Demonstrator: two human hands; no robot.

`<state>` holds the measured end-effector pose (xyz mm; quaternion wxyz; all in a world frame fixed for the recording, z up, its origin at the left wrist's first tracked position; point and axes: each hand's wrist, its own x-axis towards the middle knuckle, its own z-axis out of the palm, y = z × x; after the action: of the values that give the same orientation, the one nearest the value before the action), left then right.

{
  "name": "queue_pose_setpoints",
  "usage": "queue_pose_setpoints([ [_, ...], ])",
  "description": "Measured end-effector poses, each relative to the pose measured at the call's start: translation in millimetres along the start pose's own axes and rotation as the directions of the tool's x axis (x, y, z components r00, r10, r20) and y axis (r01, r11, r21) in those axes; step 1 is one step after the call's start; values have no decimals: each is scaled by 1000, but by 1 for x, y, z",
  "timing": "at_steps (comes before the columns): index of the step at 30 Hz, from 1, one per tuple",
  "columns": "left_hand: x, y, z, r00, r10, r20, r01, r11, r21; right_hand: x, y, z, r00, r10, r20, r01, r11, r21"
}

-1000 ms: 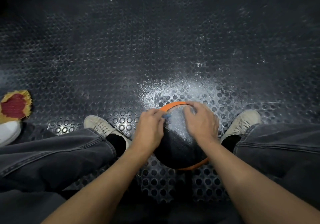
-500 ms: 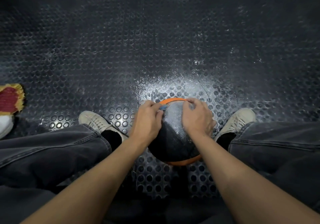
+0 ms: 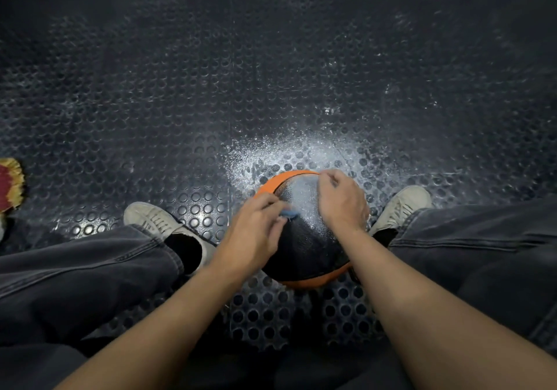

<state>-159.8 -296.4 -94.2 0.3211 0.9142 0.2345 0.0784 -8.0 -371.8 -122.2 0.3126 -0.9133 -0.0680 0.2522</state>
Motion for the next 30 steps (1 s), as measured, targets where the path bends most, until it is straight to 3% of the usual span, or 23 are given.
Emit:
queue_pose_setpoints([
  [5,40,-13,-3,984,-160,-84,158,987,-27,-3,-6,7,999,-7,-43,6,1000,-21],
  [10,18,-3,-5,996,82,24,-82,997,-1,10,-6,3,997,55,-53,-54,998,15],
  [11,25,-8,-6,999,52,16,-52,999,2,8,-3,2,998,37,-41,-36,999,12],
  [14,44,-22,-3,960,-265,-95,266,964,2,-2,0,7,999,19,-43,-20,999,-25],
  [15,43,-21,0,955,-272,-120,275,962,3,-3,-5,7,998,26,-58,-27,999,-21],
  [17,27,-6,2,985,-126,-115,125,992,-11,0,-9,5,997,57,-58,-57,998,0],
  [20,1,-1,-3,989,148,24,-148,989,-8,3,-1,2,999,18,-28,-18,1000,-1],
  [22,17,-9,-7,995,98,19,-98,995,3,0,3,1,1000,-8,-13,8,1000,7],
  [25,41,-9,-3,977,-161,-140,162,987,-3,-4,-5,4,999,33,-22,-33,999,6],
  [26,38,-3,0,971,-185,-148,189,982,13,-5,-8,5,998,57,-32,-57,998,-2],
  [30,8,8,2,999,13,-34,-11,999,33,1,-8,4,997,61,-48,-61,998,-2],
])
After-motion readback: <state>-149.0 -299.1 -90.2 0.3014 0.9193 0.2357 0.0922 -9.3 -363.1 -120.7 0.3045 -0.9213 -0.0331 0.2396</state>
